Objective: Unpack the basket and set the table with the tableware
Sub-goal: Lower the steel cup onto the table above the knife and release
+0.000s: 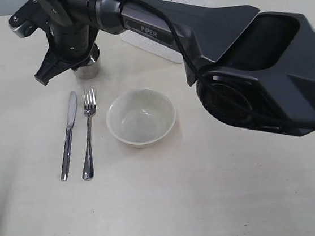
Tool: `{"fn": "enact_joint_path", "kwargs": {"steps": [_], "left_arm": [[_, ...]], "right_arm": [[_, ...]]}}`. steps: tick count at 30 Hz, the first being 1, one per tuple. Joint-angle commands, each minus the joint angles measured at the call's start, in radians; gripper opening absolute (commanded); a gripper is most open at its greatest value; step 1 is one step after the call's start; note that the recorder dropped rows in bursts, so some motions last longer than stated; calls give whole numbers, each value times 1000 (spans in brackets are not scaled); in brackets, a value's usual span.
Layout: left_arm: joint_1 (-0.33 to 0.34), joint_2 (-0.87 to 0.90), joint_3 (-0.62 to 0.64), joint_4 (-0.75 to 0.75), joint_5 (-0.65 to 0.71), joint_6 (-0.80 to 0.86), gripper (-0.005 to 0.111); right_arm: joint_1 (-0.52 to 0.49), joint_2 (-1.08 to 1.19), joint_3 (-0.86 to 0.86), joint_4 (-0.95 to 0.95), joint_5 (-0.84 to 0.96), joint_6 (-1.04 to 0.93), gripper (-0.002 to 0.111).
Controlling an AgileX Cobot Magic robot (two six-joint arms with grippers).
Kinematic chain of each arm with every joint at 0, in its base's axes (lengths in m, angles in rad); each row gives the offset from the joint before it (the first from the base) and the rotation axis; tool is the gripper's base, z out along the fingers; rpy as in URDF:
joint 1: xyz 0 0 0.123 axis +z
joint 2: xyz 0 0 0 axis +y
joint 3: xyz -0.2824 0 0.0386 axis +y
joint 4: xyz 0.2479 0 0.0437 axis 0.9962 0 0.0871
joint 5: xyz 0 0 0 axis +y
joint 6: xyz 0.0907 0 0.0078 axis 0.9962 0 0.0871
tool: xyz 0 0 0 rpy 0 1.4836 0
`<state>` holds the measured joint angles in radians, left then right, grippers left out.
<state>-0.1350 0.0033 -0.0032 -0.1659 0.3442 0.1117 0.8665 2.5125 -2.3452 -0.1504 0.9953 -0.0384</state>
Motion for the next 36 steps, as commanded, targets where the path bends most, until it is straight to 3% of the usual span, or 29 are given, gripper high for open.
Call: {"fn": "enact_joint_path", "kwargs": {"steps": [1,19,21,25,27,36], "left_arm": [[-8,-3,3,0,-2,-1,0],[-8,-3,3,0,-2,-1,0],[-8,-3,3,0,-2,-1,0],[-8,-3,3,0,-2,-1,0],[-8,-3,3,0,-2,-1,0],[-8,-3,3,0,-2,-1,0]], "right_arm": [[-7,-6,-3,39,-23,-29,0],[-7,19,-3,33,8,-36,0],[-7,19,-3,33,6,-36,5],[-7,19,-3,33,1,-36,31],[-7,19,-3,26,-8,-36,37],[-10,4,-3,-18,-81,-35,37]]}}
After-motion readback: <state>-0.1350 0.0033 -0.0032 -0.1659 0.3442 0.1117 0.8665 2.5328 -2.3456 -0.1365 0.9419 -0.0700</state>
